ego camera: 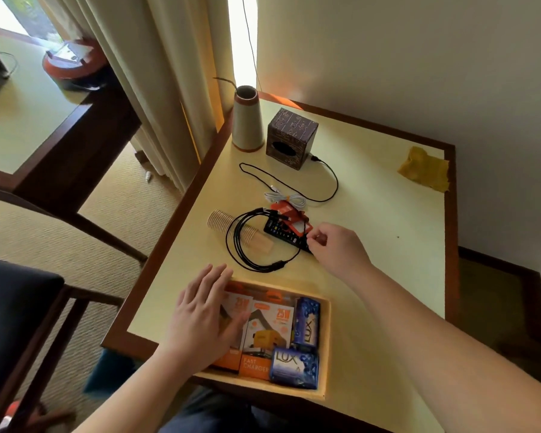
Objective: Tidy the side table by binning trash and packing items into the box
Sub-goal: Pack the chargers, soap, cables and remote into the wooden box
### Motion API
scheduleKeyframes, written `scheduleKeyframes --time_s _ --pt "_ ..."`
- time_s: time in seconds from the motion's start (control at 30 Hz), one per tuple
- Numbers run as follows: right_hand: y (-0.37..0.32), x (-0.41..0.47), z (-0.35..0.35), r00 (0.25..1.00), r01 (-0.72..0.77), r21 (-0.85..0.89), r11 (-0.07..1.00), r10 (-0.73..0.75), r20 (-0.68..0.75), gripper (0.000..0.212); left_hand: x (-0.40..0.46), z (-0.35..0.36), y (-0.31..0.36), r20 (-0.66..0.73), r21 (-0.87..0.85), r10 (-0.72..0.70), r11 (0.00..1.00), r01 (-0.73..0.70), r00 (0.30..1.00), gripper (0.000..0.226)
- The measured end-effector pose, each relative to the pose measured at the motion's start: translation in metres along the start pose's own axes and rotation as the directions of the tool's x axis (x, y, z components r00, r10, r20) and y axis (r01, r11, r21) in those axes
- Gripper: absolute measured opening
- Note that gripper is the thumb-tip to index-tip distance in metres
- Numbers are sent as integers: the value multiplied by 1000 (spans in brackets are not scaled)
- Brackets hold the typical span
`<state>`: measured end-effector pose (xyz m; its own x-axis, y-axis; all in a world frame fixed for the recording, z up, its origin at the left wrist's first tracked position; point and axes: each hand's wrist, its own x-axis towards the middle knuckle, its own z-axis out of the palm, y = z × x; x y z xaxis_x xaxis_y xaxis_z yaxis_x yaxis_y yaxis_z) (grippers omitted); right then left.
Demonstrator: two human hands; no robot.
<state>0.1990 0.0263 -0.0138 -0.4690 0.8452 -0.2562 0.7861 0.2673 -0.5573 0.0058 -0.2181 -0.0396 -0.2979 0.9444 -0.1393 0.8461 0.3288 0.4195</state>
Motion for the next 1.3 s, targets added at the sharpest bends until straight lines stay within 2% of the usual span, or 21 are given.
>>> scheduleKeyframes --time_s 0.2,0.37,0.6,0.87,0.93,1.0,1.07,1.2,1.3 --pt "-14 58 22 999 42 -72 997 -44 -20 18 0 -3 1 4 4 -18 1000 18 1000 83" --pt "-27 111 22 997 65 -238 969 -74 -30 23 -1 -3 3 2 2 -28 1000 28 1000 80" --pt "-31 163 29 991 55 -503 863 16 135 31 0 -3 3 12 24 -34 999 34 999 84" --pt "-16 162 34 998 51 -584 810 -28 49 30 0 -2 3 1 18 -29 999 29 1000 83" --pt "-12 153 24 1000 15 -501 865 -6 18 28 0 -2 3 5 19 -28 999 28 1000 83" --pt "-10 135 9 1000 -8 -296 955 6 -8 23 0 -1 3 8 18 -30 999 29 1000 82" --pt "-11 107 -9 998 3 -96 995 -8 -56 16 1 0 2 7 20 -25 999 25 1000 80" --pt "-22 9 -37 981 45 136 990 -18 -191 11 1 -1 3 2 32 -20 999 20 1000 79" --pt "-29 -83 -37 990 63 266 962 -26 -138 8 1 0 2 -5 20 -21 1000 21 1000 79"
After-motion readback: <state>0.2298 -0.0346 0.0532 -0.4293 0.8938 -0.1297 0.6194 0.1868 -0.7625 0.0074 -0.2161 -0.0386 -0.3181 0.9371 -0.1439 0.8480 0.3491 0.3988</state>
